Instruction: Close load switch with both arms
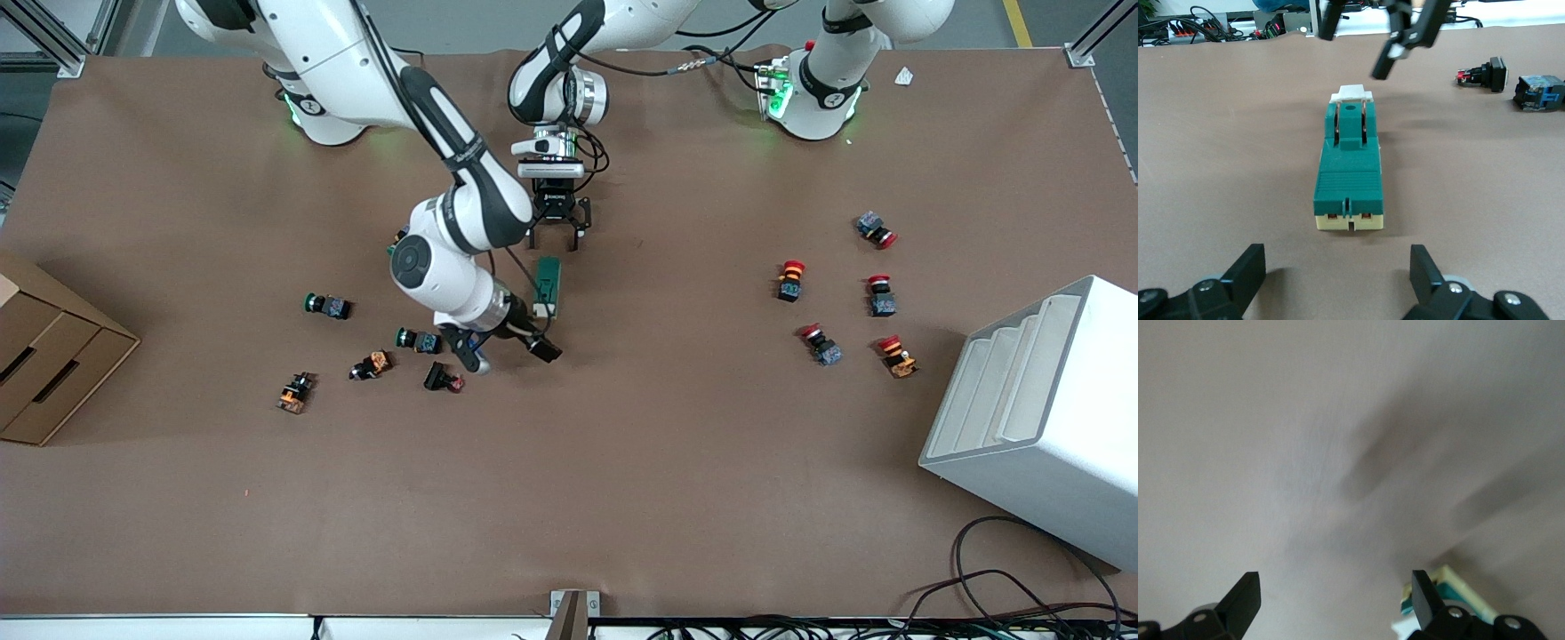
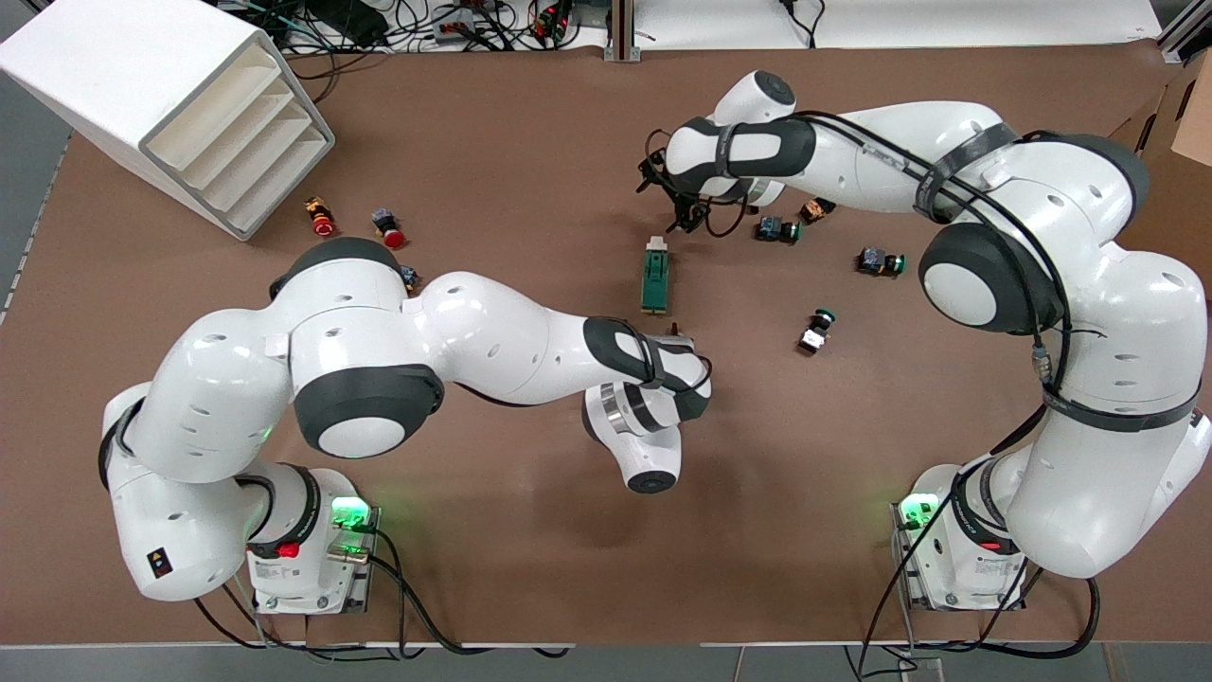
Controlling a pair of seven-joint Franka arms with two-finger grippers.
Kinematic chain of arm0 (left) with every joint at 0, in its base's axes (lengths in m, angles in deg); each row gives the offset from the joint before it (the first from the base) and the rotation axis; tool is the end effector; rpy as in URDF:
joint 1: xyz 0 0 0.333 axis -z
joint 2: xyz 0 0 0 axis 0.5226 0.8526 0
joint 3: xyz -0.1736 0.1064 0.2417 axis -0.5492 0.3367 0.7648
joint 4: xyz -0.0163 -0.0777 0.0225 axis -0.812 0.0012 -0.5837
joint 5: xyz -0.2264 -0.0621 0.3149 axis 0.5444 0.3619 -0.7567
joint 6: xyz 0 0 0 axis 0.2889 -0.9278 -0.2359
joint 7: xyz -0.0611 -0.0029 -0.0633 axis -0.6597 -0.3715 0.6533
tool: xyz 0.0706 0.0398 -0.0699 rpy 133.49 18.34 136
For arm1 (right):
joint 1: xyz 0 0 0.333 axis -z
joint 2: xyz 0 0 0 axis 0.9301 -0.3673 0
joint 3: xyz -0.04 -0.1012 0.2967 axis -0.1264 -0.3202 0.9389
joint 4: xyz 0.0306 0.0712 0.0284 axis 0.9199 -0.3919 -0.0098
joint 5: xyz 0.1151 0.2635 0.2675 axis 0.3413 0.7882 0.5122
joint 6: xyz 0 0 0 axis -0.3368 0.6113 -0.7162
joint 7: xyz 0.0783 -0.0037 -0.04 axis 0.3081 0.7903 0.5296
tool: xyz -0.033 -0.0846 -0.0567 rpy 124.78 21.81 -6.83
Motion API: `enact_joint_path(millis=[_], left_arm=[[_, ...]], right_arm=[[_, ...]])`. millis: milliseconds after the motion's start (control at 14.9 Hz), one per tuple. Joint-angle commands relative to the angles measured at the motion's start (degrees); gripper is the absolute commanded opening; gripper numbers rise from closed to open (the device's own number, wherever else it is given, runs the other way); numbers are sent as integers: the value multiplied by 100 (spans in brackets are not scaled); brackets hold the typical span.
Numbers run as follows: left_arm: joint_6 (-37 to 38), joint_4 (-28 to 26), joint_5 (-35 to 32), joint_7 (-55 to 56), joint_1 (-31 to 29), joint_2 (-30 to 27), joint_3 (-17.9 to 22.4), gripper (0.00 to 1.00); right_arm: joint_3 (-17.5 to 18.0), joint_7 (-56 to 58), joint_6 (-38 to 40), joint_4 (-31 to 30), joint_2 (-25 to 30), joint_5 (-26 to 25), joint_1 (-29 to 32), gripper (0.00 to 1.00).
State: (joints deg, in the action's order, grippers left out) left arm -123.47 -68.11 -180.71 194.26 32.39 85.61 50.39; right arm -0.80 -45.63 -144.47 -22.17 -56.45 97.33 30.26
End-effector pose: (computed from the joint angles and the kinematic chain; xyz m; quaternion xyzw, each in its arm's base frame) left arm 0.1738 -0.5606 0.0778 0.8610 -0.0318 0.5077 0.0037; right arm 0.5505 0.3882 0.2157 -0.8928 0.3971 0.0840 0.1954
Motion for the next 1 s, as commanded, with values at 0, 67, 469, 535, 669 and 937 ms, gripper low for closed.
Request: enact_joint_path(millis=[0,67,469,535,669,937], left_arm=[[-109,256,481,-282,-18,81,-29,96],[-109,379,753,-457,-18,64,-38,96],[-109,1240,2310,-1451,-36,-243,-82,96],[-109,1363,2599,-1574,-53,-305,-73,96],[-109,1714,3319,-2151,-211,-454,-73,96],[-92,2041,4928,-3628,-746,-1269,-38,96]], right_arm=[[-169,81,965,33,387,-841,399,100],[-222,124,1273,24,536,-1141,496,100],[-276,2291,3662,269,1354,-1724,1988,100],[-302,2644,4197,531,1364,-1846,2287,100],[-293,3338,5200,1242,1346,-2459,2779,100],[-293,4657,6160,2070,1364,-3453,3229,100]])
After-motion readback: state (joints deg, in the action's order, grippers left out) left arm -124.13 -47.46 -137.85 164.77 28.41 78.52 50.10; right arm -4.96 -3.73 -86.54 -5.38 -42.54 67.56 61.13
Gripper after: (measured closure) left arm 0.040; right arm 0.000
